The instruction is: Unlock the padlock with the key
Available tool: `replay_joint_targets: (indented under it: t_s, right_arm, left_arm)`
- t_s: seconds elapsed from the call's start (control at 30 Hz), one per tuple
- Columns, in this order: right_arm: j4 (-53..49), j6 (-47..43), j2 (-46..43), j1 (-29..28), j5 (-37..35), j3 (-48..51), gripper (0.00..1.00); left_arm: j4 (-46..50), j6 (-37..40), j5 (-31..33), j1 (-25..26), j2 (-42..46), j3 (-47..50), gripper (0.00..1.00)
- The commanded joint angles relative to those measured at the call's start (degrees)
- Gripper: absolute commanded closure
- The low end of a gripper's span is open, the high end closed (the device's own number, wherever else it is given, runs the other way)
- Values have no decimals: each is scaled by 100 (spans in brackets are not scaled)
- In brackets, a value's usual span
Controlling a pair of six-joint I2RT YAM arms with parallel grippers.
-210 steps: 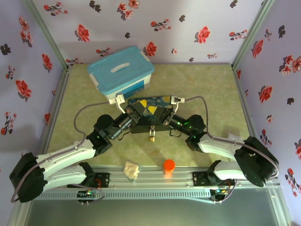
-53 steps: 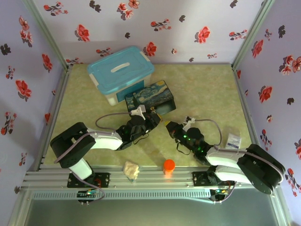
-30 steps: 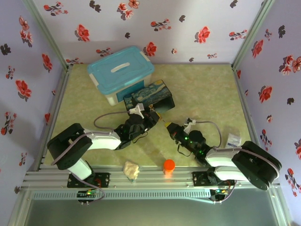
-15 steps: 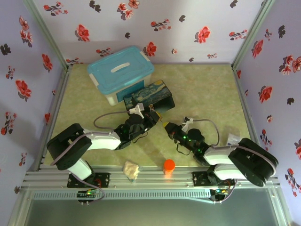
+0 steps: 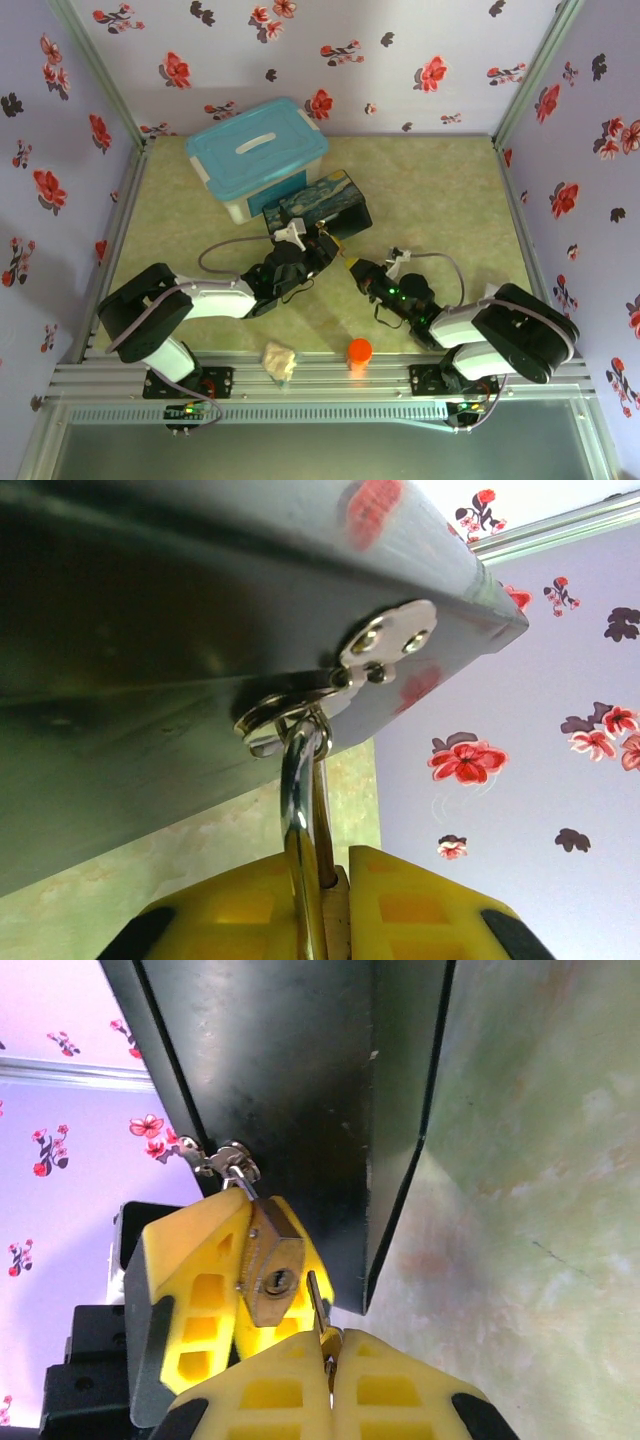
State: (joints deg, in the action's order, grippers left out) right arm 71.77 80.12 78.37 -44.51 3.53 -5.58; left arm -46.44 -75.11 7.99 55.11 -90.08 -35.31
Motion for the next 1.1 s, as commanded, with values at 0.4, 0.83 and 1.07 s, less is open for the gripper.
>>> replay_joint_targets:
  t_s: [0.4, 0.83, 1.07]
  right_arm:
    - [-234, -74, -548, 4, -156, 25, 100]
    - [475, -21, 0, -29, -25, -118, 100]
    - [225, -233, 12, -5, 202, -287, 100]
  left_arm:
    - [-481, -50, 161, -18, 241, -19, 100]
    - [-532, -91, 69, 17, 307, -18, 100]
    - [-617, -149, -51, 79, 187, -99, 100]
